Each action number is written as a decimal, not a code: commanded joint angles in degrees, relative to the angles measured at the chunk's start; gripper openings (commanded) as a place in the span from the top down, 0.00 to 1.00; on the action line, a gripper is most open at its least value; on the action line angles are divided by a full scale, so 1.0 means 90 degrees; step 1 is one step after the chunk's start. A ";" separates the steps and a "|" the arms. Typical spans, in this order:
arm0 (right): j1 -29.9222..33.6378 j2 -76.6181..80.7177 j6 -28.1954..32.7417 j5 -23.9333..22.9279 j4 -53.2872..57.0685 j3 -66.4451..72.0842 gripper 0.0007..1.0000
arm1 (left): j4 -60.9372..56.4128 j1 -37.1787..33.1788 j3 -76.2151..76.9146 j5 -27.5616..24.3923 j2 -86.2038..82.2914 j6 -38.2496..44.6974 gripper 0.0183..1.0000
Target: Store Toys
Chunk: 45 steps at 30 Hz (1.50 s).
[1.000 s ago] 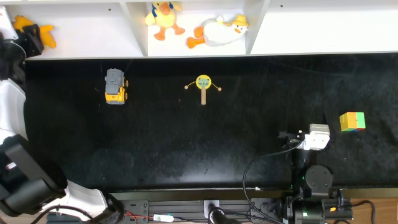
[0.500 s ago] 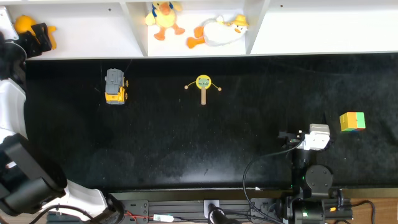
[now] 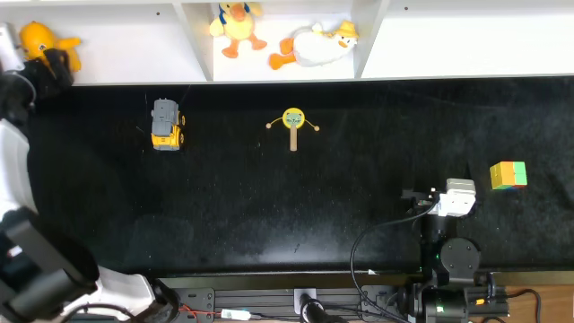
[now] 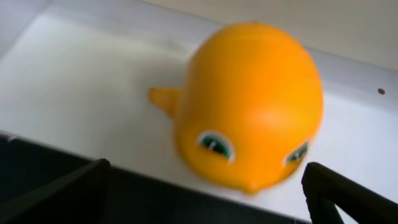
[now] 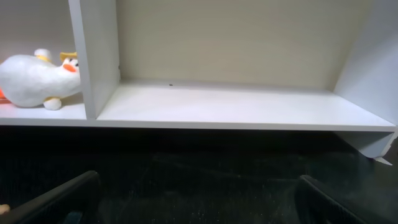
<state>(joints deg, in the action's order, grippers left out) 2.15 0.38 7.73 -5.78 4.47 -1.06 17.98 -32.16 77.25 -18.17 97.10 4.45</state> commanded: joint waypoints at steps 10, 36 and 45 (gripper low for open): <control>0.0012 -0.0007 -0.0027 0.0041 -0.0036 0.0087 0.00 | 0.0962 0.0097 -0.1926 -0.0019 -0.2283 0.0539 0.00; 0.0012 -0.0007 -0.0027 0.0041 -0.0036 0.0087 0.00 | 0.0175 0.2618 -0.3869 0.0469 -0.2268 0.0454 0.00; 0.0012 -0.0007 -0.0027 0.0041 -0.0036 0.0087 0.01 | -0.0476 0.2618 -0.3866 0.0461 -0.1632 0.0454 0.01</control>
<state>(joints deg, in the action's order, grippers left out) 2.17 0.38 7.73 -5.78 4.47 -1.06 14.24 -8.80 42.44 -14.28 81.25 7.90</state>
